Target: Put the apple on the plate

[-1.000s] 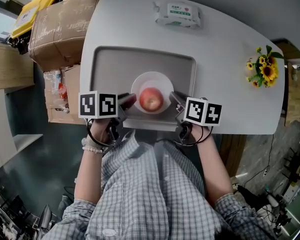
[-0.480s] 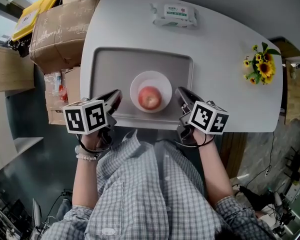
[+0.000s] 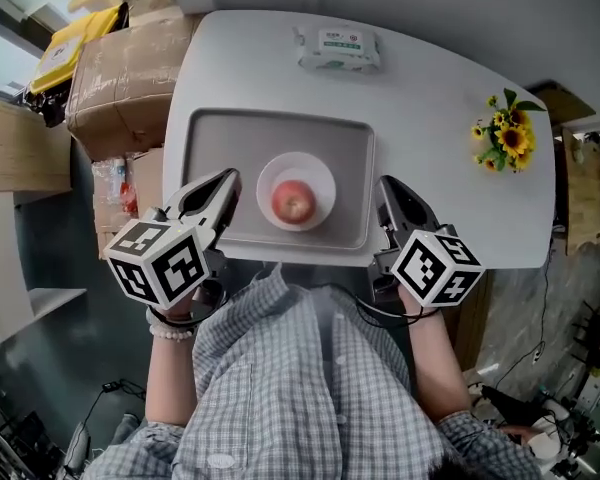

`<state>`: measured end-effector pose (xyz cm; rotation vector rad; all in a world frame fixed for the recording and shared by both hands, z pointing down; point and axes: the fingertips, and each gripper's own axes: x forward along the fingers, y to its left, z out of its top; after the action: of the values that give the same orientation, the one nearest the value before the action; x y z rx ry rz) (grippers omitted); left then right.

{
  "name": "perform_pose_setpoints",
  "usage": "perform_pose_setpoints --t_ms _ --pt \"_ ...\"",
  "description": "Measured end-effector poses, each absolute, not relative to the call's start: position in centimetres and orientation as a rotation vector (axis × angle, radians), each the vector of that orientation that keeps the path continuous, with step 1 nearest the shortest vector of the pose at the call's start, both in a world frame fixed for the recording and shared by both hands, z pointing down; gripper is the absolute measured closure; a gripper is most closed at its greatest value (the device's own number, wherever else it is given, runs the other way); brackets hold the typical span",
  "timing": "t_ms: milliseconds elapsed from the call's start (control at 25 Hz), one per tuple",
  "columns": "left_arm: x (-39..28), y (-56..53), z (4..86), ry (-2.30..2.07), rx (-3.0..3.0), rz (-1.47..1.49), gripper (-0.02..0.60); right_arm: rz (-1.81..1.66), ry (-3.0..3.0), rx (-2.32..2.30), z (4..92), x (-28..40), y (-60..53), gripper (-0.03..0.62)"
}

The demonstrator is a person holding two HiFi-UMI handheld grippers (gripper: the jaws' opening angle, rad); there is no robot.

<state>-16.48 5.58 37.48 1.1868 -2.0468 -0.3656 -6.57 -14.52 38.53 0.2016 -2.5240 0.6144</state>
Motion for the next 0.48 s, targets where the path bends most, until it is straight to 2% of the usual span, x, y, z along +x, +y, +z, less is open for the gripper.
perform_pose_setpoints --t_ms 480 --pt "-18.0 5.1 26.8 -2.316 1.267 -0.333 0.572 0.478 -2.854 0.243 25.6 -6.8 -17.0 0.563"
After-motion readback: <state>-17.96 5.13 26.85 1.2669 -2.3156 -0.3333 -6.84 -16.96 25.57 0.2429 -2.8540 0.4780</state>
